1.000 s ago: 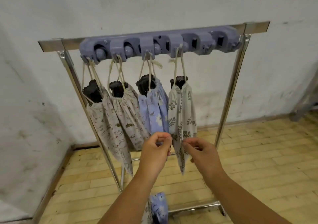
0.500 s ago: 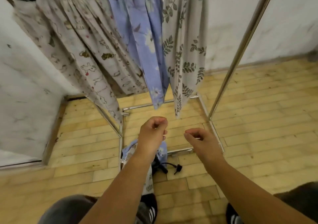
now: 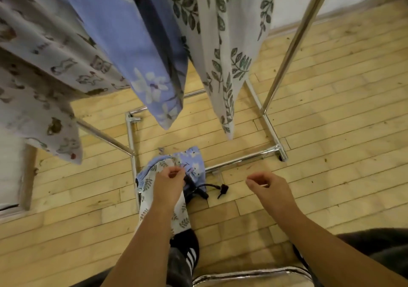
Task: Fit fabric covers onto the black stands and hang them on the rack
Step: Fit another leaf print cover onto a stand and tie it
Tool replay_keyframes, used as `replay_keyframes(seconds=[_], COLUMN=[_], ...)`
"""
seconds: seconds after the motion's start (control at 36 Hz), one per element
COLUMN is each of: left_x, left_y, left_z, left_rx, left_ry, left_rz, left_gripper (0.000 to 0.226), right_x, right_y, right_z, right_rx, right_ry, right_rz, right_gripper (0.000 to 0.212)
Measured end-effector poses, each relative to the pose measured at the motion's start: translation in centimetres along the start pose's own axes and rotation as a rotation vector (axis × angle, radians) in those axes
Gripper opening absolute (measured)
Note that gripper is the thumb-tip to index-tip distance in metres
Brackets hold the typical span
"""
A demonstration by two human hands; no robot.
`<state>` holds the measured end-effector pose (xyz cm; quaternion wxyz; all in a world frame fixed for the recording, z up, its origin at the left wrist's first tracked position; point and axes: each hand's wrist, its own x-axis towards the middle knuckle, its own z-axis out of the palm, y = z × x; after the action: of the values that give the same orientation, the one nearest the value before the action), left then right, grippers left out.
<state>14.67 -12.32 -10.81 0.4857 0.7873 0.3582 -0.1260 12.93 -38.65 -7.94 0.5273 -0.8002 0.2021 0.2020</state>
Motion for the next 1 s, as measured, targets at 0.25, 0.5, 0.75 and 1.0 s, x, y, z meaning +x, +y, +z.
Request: replay_keyframes(seconds=[0.25,0.5,0.75,1.0], left_x=[4.7,7.4,8.5,9.0], left_y=[-5.0,-8.4,-12.5,-12.2], left_z=[-0.4,-3.1,-3.9,-3.2], left_rx=[0.223,0.299,0.421,0.369], left_ry=[-0.108,-0.059,-0.185,-0.211], left_rz=[-0.122,-0.214,-0.357,-0.449], left_gripper=[0.047,0.056,0.048,0.036], right_x=[1.5,2.2,2.7,2.7], right_y=[4.2,7.7,8.5,8.9], right_z=[1.2,0.7,0.7,0.9], right_rx=[-0.213,-0.252,-0.238,-0.214], right_ry=[-0.117,-0.124,-0.134,-0.160], right_rz=[0.005,0.071,0.122,0.159], right_gripper=[0.003,0.005,0.006,0.003])
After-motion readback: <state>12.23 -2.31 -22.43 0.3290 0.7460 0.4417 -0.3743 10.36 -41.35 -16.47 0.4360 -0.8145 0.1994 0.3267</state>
